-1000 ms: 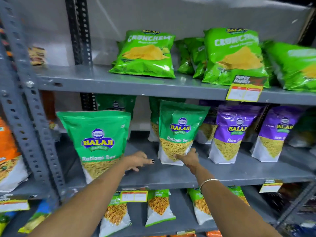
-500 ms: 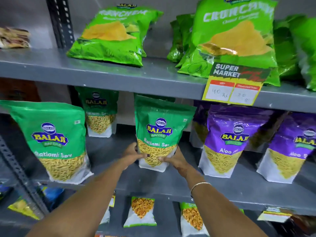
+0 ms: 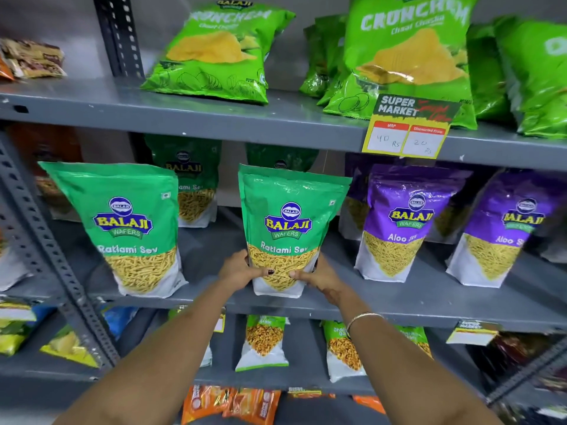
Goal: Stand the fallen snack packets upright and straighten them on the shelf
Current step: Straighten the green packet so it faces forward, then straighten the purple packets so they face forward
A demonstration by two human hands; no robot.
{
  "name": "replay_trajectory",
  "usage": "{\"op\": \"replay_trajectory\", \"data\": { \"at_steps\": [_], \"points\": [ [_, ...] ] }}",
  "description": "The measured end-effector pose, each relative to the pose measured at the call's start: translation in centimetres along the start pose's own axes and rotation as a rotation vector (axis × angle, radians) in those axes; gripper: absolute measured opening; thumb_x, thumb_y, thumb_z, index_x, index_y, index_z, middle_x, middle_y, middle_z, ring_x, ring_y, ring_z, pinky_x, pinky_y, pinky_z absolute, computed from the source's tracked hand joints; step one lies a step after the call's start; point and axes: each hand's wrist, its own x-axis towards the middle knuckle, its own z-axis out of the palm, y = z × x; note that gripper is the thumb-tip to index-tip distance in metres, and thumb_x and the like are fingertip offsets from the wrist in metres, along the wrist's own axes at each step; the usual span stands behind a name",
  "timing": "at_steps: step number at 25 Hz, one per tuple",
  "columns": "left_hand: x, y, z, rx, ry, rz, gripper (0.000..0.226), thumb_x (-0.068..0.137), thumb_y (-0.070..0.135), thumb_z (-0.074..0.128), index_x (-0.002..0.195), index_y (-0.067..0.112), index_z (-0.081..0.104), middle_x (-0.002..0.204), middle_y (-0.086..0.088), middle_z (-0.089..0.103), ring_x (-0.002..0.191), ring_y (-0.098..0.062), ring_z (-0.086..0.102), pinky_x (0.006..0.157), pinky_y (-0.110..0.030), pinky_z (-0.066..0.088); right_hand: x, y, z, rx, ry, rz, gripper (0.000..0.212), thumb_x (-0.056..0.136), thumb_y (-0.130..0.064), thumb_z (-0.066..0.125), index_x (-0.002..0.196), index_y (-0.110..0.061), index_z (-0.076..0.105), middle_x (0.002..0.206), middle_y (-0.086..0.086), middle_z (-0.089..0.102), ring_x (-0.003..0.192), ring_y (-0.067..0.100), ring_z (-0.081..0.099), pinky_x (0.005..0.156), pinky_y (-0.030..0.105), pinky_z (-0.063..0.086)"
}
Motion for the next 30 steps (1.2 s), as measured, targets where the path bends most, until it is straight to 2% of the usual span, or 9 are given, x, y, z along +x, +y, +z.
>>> {"op": "replay_trajectory", "data": {
  "at_steps": [4,8,9,11,14,20,25,28,30],
  "points": [
    [-1.0,-0.3,-0.2,0.045,0.008,-0.003,0.060,0.067,0.036,0.079,0.114,0.006,0.058,0.123,-0.012,0.064,0.113,-0.029,0.059,0.093,-0.037,0.048,-1.0,-0.1,0.3,-0.031,-0.023,0.010,0.077,0.067,-0.001,0.078,0.133,-0.011,0.038,0.134,0.013,0.055,0.122,0.028,0.054,0.097,0.038,0.048],
    [-1.3,-0.3,-0.3,0.061,0.003,0.010,0.060,0.068,0.035,0.078,0.116,0.006,0.058,0.124,-0.013,0.064,0.115,-0.029,0.057,0.096,-0.038,0.049,-1.5,-0.2,0.2,-0.034,-0.042,0.008,0.077,0.066,-0.004,0.077,0.131,-0.014,0.037,0.117,0.002,0.057,0.095,0.010,0.058,0.061,0.010,0.052],
    [-1.4,-0.3,-0.3,0.061,0.000,0.014,0.059,0.068,0.035,0.078,0.115,0.006,0.058,0.123,-0.013,0.064,0.115,-0.029,0.058,0.095,-0.038,0.048,-1.5,-0.1,0.1,-0.036,-0.040,0.011,0.075,0.067,-0.005,0.077,0.130,-0.016,0.038,0.114,0.000,0.057,0.092,0.007,0.058,0.058,0.008,0.051],
    [-1.5,-0.3,-0.4,0.058,-0.008,0.023,0.058,0.068,0.035,0.078,0.116,0.008,0.059,0.124,-0.012,0.064,0.115,-0.029,0.058,0.095,-0.037,0.048,-1.5,0.0,0.1,-0.044,-0.033,0.026,0.070,0.071,-0.002,0.075,0.130,-0.017,0.038,0.121,0.003,0.058,0.106,0.017,0.059,0.078,0.021,0.055],
    [-1.7,-0.4,-0.4,0.056,-0.005,0.037,0.058,0.068,0.036,0.078,0.116,0.009,0.060,0.125,-0.012,0.064,0.116,-0.029,0.057,0.095,-0.037,0.047,-1.5,0.1,0.1,-0.055,-0.024,0.040,0.072,0.071,-0.003,0.075,0.132,-0.015,0.039,0.135,0.012,0.055,0.124,0.029,0.052,0.104,0.045,0.045],
    [-1.9,-0.4,-0.3,0.074,0.005,0.033,0.060,0.069,0.037,0.077,0.118,0.009,0.059,0.127,-0.010,0.063,0.119,-0.027,0.056,0.093,-0.033,0.046,-1.7,0.2,0.1,-0.067,-0.026,0.045,0.098,0.048,-0.032,0.086,0.134,-0.017,0.041,0.134,0.009,0.057,0.123,0.026,0.054,0.105,0.049,0.044],
    [-2.1,-0.4,-0.3,0.059,-0.017,0.048,0.062,0.071,0.034,0.076,0.123,0.008,0.055,0.132,-0.011,0.059,0.123,-0.028,0.053,0.097,-0.034,0.044,-1.9,-0.2,0.2,-0.085,-0.032,0.087,0.074,0.072,-0.010,0.076,0.135,-0.016,0.037,0.135,0.007,0.054,0.125,0.026,0.050,0.105,0.046,0.043],
    [-2.0,-0.3,-1.1,0.035,-0.217,-0.010,0.077,0.073,0.031,0.075,0.136,0.008,0.037,0.145,-0.010,0.044,0.132,-0.027,0.043,0.107,-0.037,0.037,-2.0,-0.3,-0.2,-0.109,-0.049,0.083,0.075,0.073,-0.008,0.075,0.136,-0.014,0.035,0.134,0.006,0.052,0.126,0.024,0.049,0.101,0.038,0.044],
    [-1.5,0.1,-2.3,0.196,-0.410,-0.176,0.089,0.075,0.036,0.072,0.143,0.008,0.022,0.145,-0.011,0.040,0.126,-0.026,0.047,0.106,-0.040,0.038,-2.2,-0.1,-1.4,-0.128,0.031,0.125,0.087,0.072,-0.015,0.077,0.141,-0.011,0.025,0.140,0.006,0.044,0.128,0.024,0.045,0.103,0.037,0.041]
  ]
}}
